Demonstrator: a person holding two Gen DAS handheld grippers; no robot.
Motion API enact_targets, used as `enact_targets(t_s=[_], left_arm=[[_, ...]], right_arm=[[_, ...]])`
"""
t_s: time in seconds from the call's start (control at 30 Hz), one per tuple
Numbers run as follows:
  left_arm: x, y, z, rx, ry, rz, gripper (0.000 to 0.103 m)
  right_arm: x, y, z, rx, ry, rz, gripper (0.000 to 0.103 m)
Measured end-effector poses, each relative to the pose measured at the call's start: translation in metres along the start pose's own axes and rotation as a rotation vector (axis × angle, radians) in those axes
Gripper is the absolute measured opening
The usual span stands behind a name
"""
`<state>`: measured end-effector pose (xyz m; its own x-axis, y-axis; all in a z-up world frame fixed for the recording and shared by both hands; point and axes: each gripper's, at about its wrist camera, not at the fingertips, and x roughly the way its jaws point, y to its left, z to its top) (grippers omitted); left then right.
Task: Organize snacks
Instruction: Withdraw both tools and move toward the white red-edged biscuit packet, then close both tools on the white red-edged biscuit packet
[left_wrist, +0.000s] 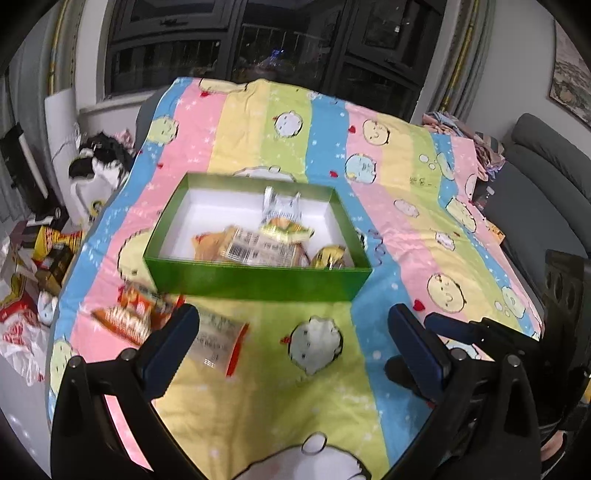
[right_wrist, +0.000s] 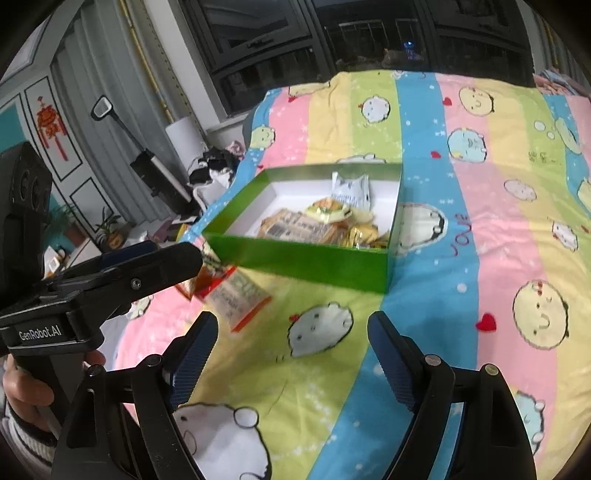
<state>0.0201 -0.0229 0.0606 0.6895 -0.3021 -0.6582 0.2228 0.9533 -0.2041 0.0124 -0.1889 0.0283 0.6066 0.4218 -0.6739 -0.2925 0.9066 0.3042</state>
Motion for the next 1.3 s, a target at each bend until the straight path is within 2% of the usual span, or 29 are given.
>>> enact_targets(t_s=[0.13, 0.3, 0.47, 0.7, 0.9, 1.0, 1.1, 1.23, 1.3], left_arm=[[0.0, 0.019, -0.021, -0.064, 0.024, 0.026, 0.102], [0.0, 0.041, -0.044, -0.125, 0.066, 0.014, 0.102], [-0.001, 0.061, -0.06, -0.159, 0.064, -0.009, 0.102], [0.008, 0.09, -0.072, -0.263, 0.084, -0.124, 0.102], [0.025, 0.093, -0.066, -0.267, 0.095, -0.185, 0.102], [0.046, 0.096, -0.062, -0.254, 0.14, -0.177, 0.102], [0.064, 0.105, -0.061, -0.265, 0.162, -0.134, 0.102], [0.076, 0.117, -0.05, -0.245, 0.119, -0.05, 0.102], [0.08, 0.119, -0.045, -0.224, 0.099, -0.042, 0.102]], right_arm=[[0.004, 0.004, -0.008, -0.003, 0.026, -0.002, 0.084], [0.012, 0.009, -0.019, -0.008, 0.069, 0.01, 0.084], [0.023, 0.01, -0.031, 0.0, 0.103, 0.029, 0.084], [0.048, 0.004, -0.049, 0.048, 0.158, 0.047, 0.084], [0.061, 0.008, -0.049, 0.034, 0.178, 0.065, 0.084], [0.067, 0.012, -0.047, 0.019, 0.183, 0.085, 0.084], [0.075, 0.018, -0.046, -0.001, 0.198, 0.115, 0.084], [0.088, 0.026, -0.045, -0.03, 0.219, 0.14, 0.084], [0.093, 0.027, -0.044, -0.033, 0.224, 0.146, 0.084]])
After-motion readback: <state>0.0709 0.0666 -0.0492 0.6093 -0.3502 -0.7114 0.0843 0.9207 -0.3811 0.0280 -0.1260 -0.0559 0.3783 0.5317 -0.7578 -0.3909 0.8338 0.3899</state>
